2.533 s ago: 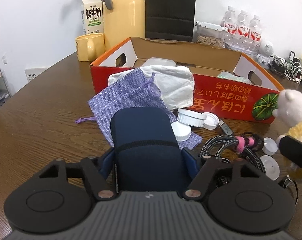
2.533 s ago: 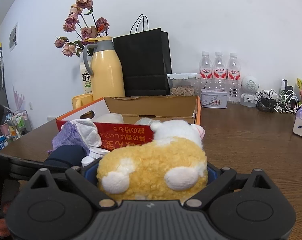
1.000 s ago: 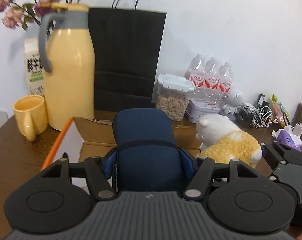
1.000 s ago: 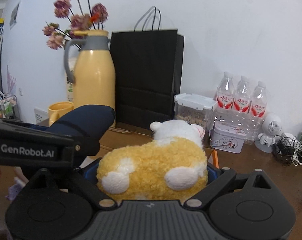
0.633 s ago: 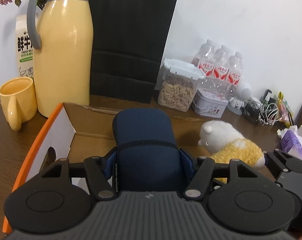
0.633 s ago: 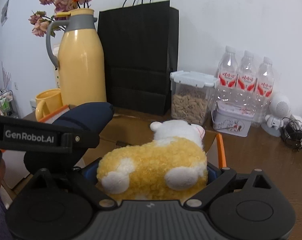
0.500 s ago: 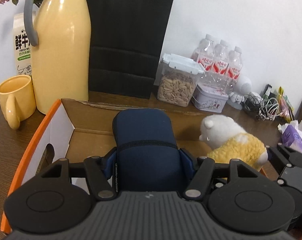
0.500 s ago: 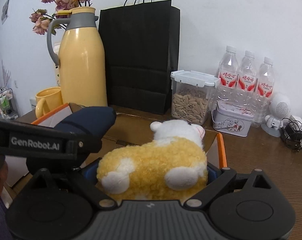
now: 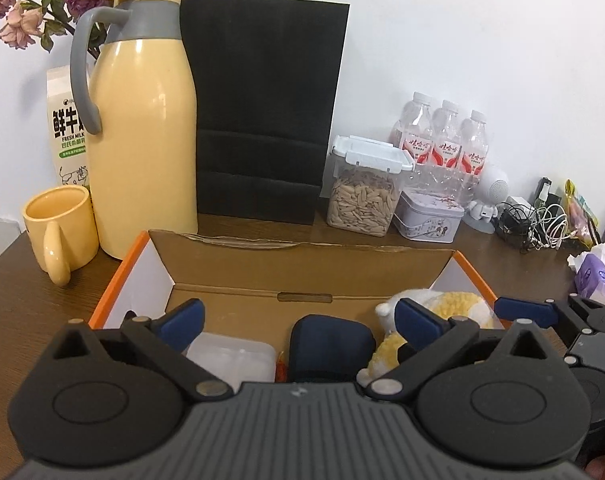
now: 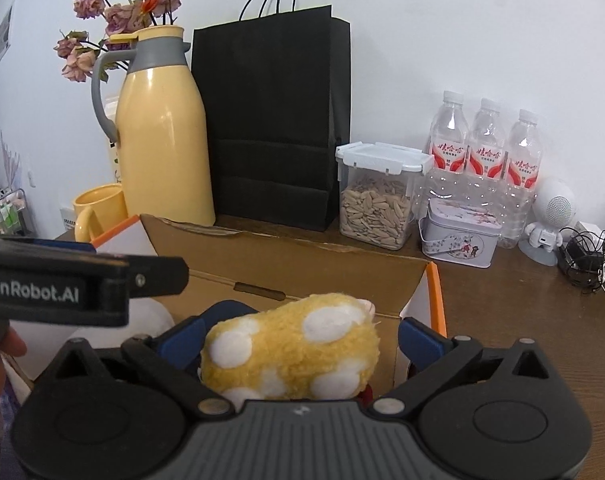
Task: Organize objects
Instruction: 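Carry the navy case and plush sheep into the cardboard box, open both grippers, then withdraw both tools from the cardboard box toward the remaining table items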
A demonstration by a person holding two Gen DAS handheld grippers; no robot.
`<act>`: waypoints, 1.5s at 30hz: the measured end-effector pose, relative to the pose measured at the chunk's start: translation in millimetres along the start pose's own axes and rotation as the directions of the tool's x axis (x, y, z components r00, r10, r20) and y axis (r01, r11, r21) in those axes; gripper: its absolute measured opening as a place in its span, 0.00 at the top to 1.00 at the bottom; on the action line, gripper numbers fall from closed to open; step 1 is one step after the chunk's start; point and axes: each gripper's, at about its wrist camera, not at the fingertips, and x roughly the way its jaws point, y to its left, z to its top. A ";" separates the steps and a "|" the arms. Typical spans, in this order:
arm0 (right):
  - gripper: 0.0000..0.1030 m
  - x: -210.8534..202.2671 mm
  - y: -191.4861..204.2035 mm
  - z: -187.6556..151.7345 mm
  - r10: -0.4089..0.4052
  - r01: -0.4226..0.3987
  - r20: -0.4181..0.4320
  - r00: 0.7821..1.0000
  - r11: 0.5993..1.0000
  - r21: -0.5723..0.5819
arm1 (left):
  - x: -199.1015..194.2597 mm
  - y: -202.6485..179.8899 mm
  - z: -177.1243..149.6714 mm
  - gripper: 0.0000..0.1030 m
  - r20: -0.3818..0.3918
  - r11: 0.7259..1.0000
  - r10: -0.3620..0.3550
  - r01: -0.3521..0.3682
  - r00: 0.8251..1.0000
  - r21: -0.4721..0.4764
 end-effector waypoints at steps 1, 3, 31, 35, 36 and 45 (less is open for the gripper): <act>0.00 -1.4 0.2 0.2 0.001 -0.001 0.002 1.000 1.000 0.000 | -2.5 0.1 0.8 0.00 0.005 1.000 -0.002 0.002 1.000 0.002; 0.00 -4.9 0.6 1.0 0.002 -0.002 0.006 1.000 1.000 0.004 | -9.0 0.4 2.3 0.00 0.020 1.000 -0.003 0.003 1.000 0.004; 0.00 -141.0 31.2 -33.5 -0.020 0.021 0.084 0.996 1.000 -0.005 | -172.5 35.9 -37.5 0.00 0.148 0.998 0.064 -0.067 0.987 0.012; 0.00 -154.5 32.5 -48.4 -0.021 0.022 0.069 0.997 1.000 -0.003 | -186.0 41.7 -50.9 0.00 0.132 0.996 0.080 -0.084 0.988 0.020; 0.00 -157.4 32.8 -52.9 -0.022 0.022 0.063 0.998 1.000 -0.004 | -189.1 43.0 -54.8 0.00 0.127 0.996 0.084 -0.087 0.988 0.022; 0.00 -174.8 28.7 -102.4 -0.043 0.042 -0.028 0.999 0.999 -0.010 | -205.1 63.8 -92.7 0.00 0.057 0.992 0.127 -0.128 0.990 0.016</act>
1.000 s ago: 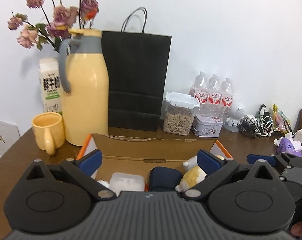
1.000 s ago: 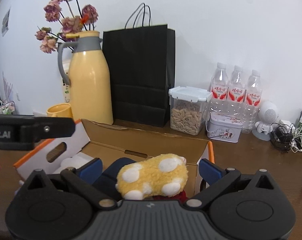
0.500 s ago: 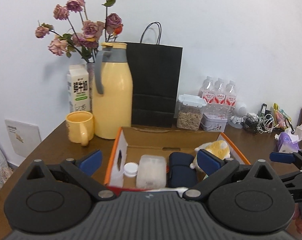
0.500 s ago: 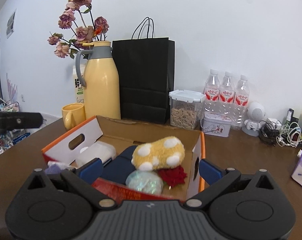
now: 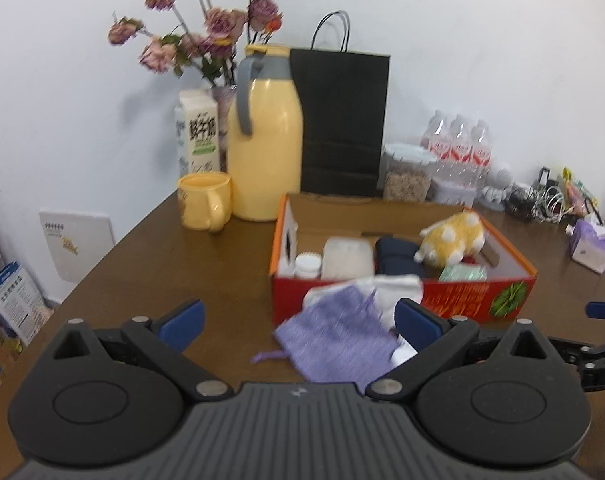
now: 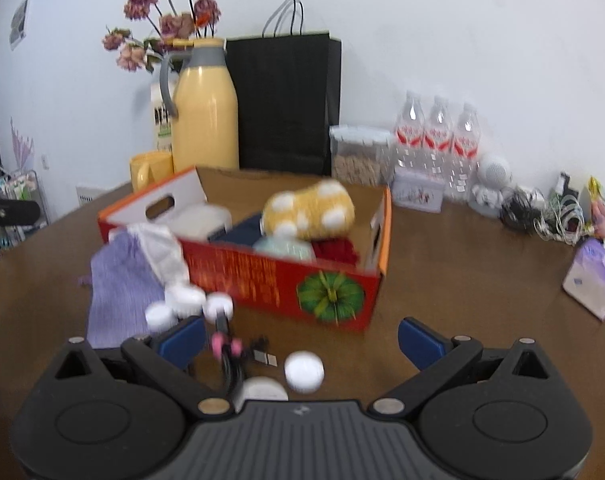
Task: Organize objects
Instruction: 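Withdraw both tools from the cardboard box toward the remaining table items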
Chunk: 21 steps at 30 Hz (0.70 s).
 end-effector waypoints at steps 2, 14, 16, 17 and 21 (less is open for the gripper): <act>0.00 -2.4 -1.0 -11.8 -0.004 0.004 -0.024 1.000 1.000 0.000 | -1.9 3.8 -7.6 0.00 -0.014 1.000 0.004 -0.004 1.000 0.000; 0.00 -2.7 -4.6 -54.0 0.002 0.000 -0.116 0.993 1.000 0.012 | -8.6 12.1 -40.8 0.00 -0.084 1.000 0.012 -0.012 0.996 -0.009; 0.00 -2.6 -4.1 -56.3 0.012 -0.010 -0.115 0.993 1.000 0.015 | -8.4 11.1 -44.6 0.00 -0.093 1.000 0.003 -0.004 0.996 -0.011; 0.02 -1.7 -3.4 -57.4 0.018 -0.017 -0.117 0.993 1.000 0.013 | -7.9 10.4 -46.7 0.00 -0.099 1.000 -0.001 0.000 0.995 -0.012; 0.08 8.1 -1.2 -60.7 0.039 -0.037 -0.135 0.990 0.999 0.014 | -5.9 4.9 -57.0 0.00 -0.123 1.000 -0.019 0.018 0.992 -0.009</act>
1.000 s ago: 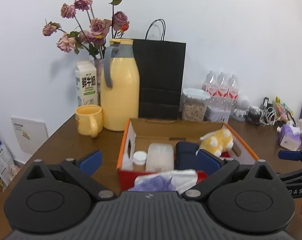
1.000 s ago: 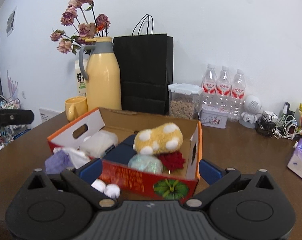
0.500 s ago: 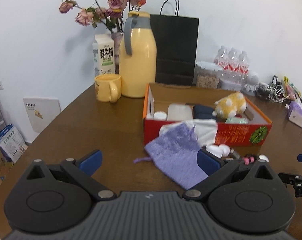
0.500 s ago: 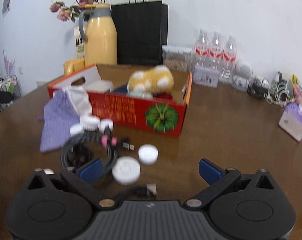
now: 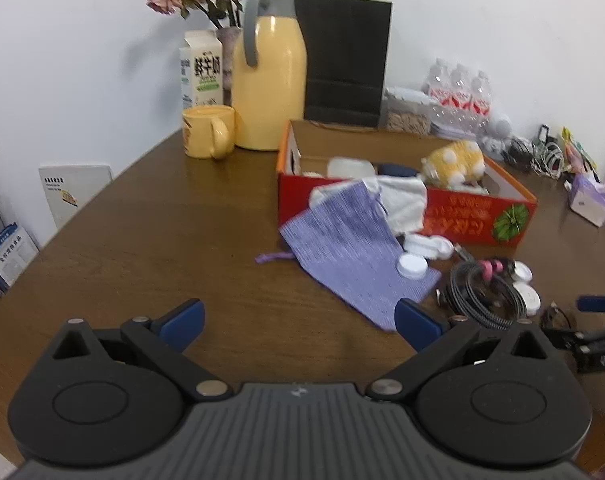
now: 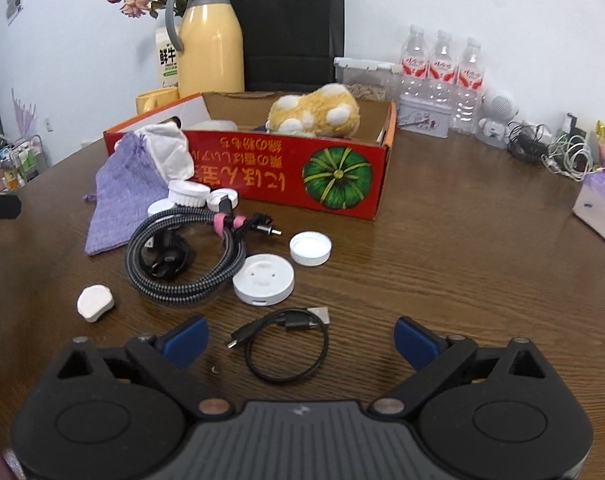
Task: Organize objects
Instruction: 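Withdraw both tools from the cardboard box toward the remaining table items, then grasp the white round cap with the left gripper while the right grasps the black cable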
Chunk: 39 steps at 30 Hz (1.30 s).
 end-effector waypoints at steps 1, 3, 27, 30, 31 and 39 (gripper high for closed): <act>0.11 2.8 -0.2 0.0 0.006 -0.006 -0.004 1.000 1.000 0.000 | 1.1 -2.0 -2.4 0.00 -0.006 1.000 -0.005 0.005 1.000 0.003; 0.14 6.4 0.1 0.0 0.021 -0.021 0.000 1.000 1.000 -0.007 | 2.0 -4.8 -6.5 0.00 -0.013 1.000 -0.017 0.017 1.000 0.006; 0.55 -8.9 3.4 -3.7 0.069 -0.067 0.077 0.995 0.997 -0.031 | 20.5 -68.9 -27.6 0.00 -0.082 0.981 -0.150 0.158 0.985 0.113; 0.55 -11.9 2.4 -2.8 0.066 -0.064 0.087 0.994 0.998 -0.029 | 24.7 -76.2 -29.8 0.00 -0.093 0.977 -0.159 0.170 0.983 0.128; 0.55 -13.2 1.8 -2.3 0.065 -0.063 0.092 0.994 0.998 -0.029 | 26.3 -78.9 -30.5 0.00 -0.095 0.976 -0.160 0.172 0.983 0.133; 0.58 -18.1 1.7 1.6 0.072 -0.069 0.113 0.991 0.997 -0.036 | 41.7 -92.2 -34.6 0.05 -0.117 0.975 -0.137 0.155 0.984 0.158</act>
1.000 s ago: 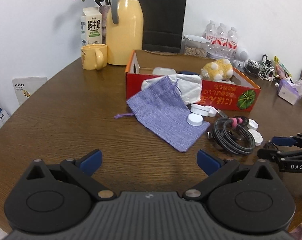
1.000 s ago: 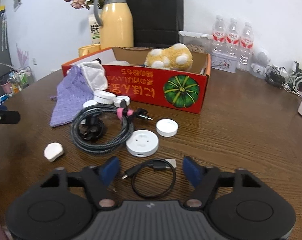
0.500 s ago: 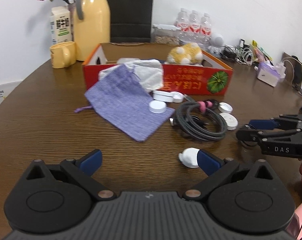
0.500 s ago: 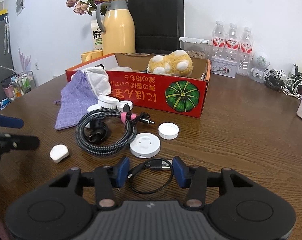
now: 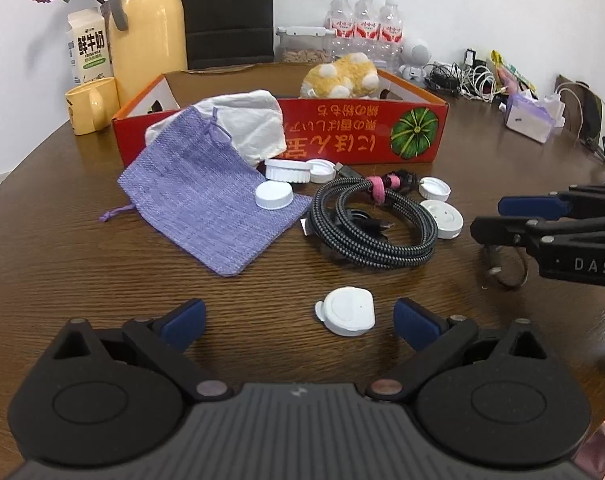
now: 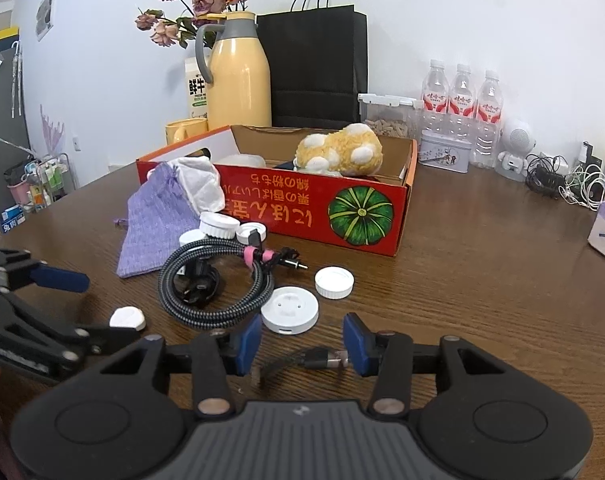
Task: Organize objects
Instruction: 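Grasp the white round cap with the left gripper while the right grasps the black cable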
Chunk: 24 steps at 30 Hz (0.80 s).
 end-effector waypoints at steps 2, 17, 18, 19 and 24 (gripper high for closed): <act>0.58 0.3 1.0 0.1 0.002 -0.002 -0.001 1.000 1.000 0.000 | -0.4 -4.4 -1.1 0.16 0.013 1.000 0.006 -0.007 1.000 0.021; 0.47 8.9 -2.3 -15.8 -0.010 0.011 -0.058 0.998 1.000 0.004 | -9.7 -1.9 -2.8 0.76 0.053 0.999 -0.029 0.028 0.998 0.016; 0.53 8.3 -2.0 -15.6 -0.007 0.007 -0.056 0.998 1.000 0.003 | -10.0 -1.1 -3.0 0.76 0.053 1.000 -0.027 0.026 0.998 0.012; 0.55 7.7 -1.5 -15.3 -0.006 0.006 -0.057 0.998 1.000 0.001 | -10.5 0.0 -3.0 0.76 0.053 1.000 -0.025 0.025 0.998 0.007; 0.56 4.7 1.7 -15.2 -0.005 0.005 -0.057 0.998 1.000 -0.006 | -15.5 4.3 -2.7 0.76 0.063 1.000 -0.021 0.022 0.998 -0.005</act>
